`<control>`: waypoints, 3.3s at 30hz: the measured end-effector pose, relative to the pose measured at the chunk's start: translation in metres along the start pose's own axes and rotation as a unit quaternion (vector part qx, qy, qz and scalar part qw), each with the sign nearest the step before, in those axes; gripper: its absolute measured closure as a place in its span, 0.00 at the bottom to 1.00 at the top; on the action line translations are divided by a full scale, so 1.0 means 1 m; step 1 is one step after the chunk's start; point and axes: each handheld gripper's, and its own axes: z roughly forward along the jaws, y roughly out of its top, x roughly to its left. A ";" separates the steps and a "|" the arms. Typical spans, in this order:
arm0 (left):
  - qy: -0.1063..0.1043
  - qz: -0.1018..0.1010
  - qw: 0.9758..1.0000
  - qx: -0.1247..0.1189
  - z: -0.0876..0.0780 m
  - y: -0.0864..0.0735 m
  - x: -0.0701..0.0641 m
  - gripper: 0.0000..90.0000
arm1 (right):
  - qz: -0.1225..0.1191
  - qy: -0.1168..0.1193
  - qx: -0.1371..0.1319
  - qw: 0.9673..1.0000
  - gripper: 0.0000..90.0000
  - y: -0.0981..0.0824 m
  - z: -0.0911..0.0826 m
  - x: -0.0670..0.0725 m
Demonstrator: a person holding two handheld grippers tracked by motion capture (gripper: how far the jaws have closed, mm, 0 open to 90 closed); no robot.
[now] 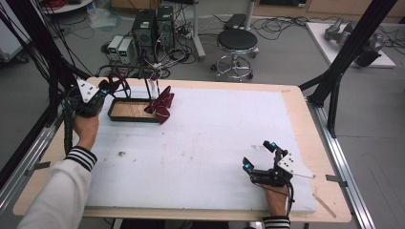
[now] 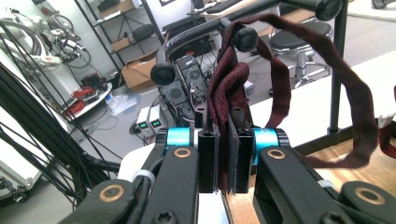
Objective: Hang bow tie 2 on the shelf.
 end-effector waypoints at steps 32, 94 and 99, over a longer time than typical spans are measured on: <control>0.010 -0.006 1.000 0.028 0.026 -0.002 -0.006 0.94 | 0.000 -0.002 -0.008 1.000 0.01 -0.003 0.000 0.000; -0.268 -0.102 0.939 -0.189 -0.109 -0.064 0.002 0.18 | -0.020 -0.013 -0.021 1.000 0.01 -0.005 -0.003 0.004; -0.275 -0.110 0.935 -0.194 -0.120 -0.086 -0.009 0.18 | -0.020 -0.017 -0.021 0.999 0.01 -0.005 -0.004 0.005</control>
